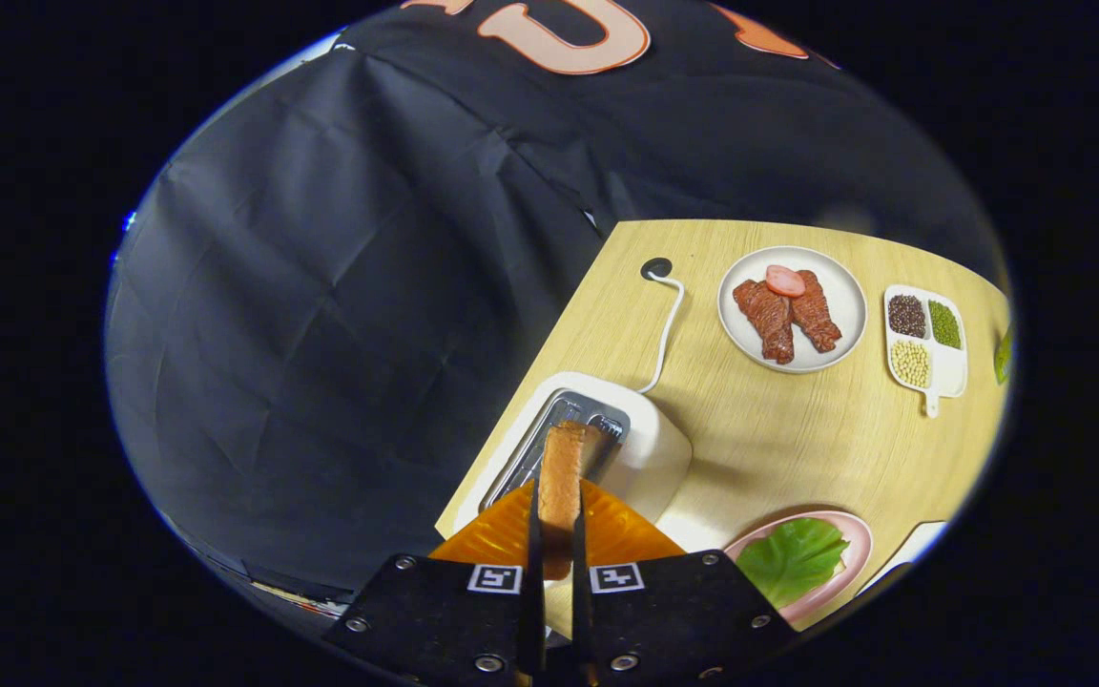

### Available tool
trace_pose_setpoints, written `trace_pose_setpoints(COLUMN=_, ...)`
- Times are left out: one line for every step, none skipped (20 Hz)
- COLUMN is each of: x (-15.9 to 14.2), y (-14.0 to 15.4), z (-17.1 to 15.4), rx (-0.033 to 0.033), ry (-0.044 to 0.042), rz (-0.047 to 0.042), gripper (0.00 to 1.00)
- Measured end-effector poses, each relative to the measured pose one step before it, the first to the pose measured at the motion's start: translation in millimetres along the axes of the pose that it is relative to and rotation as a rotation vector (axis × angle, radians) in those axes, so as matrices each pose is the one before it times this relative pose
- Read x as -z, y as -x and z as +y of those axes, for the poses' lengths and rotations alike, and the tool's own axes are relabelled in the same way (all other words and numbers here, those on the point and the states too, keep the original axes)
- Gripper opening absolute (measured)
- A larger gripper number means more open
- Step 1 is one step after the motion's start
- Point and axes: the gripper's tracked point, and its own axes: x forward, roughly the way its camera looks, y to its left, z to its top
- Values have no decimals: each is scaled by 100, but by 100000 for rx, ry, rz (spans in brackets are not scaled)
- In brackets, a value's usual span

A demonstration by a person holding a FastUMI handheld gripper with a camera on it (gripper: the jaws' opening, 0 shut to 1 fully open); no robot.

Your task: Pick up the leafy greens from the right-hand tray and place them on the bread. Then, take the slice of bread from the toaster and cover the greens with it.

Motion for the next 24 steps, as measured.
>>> trace_pose_setpoints(x=69, y=454, z=78, rx=-2007, ry=-864, rz=-667, gripper=11)
trace_pose_setpoints(x=136, y=558, z=144, rx=-2653, ry=-874, rz=-728, gripper=11)
trace_pose_setpoints(x=71, y=558, z=-177, rx=-722, ry=12, rz=-868, gripper=12)
trace_pose_setpoints(x=-70, y=664, z=3, rx=-1752, ry=-253, rz=-1754, gripper=11)
trace_pose_setpoints(x=99, y=505, z=-11, rx=-1502, ry=-206, rz=-699, gripper=12)
trace_pose_setpoints(x=186, y=624, z=-78, rx=-1683, ry=-746, rz=-1282, gripper=11)
trace_pose_setpoints(x=32, y=626, z=-119, rx=-971, ry=60, rz=-1004, gripper=12)
trace_pose_setpoints(x=61, y=835, z=-193, rx=-808, ry=-278, rz=-1537, gripper=11)
trace_pose_setpoints(x=102, y=426, z=-276, rx=-1019, ry=-19, rz=-977, gripper=12)
trace_pose_setpoints(x=176, y=744, z=-340, rx=-692, ry=-252, rz=-1222, gripper=11)
trace_pose_setpoints(x=111, y=480, z=-381, rx=-497, ry=214, rz=-912, gripper=12)
trace_pose_setpoints(x=231, y=685, z=-436, rx=-269, ry=-299, rz=-1043, gripper=11)
trace_pose_setpoints(x=230, y=617, z=-465, rx=-169, ry=-606, rz=-872, gripper=11)
trace_pose_setpoints(x=253, y=548, z=-493, rx=-89, ry=-579, rz=-782, gripper=11)
trace_pose_setpoints(x=152, y=537, z=-459, rx=-110, ry=-263, rz=-811, gripper=11)
trace_pose_setpoints(x=164, y=606, z=-578, rx=-30, ry=-434, rz=-944, gripper=11)
trace_pose_setpoints(x=216, y=492, z=-432, rx=-152, ry=-407, rz=-1083, gripper=11)
trace_pose_setpoints(x=144, y=387, z=-539, rx=100, ry=-150, rz=-725, gripper=11)
trace_pose_setpoints(x=222, y=393, z=-414, rx=47, ry=-371, rz=-1013, gripper=11)
trace_pose_setpoints(x=243, y=576, z=-357, rx=-104, ry=-10, rz=-775, gripper=11)
trace_pose_setpoints(x=145, y=392, z=-413, rx=-171, ry=-410, rz=-1012, gripper=11)
trace_pose_setpoints(x=429, y=442, z=-244, rx=-318, ry=-247, rz=-197, gripper=11)
trace_pose_setpoints(x=333, y=238, z=-482, rx=-69, ry=-805, rz=-610, gripper=11)
trace_pose_setpoints(x=351, y=139, z=-605, rx=124, ry=-501, rz=-237, gripper=11)
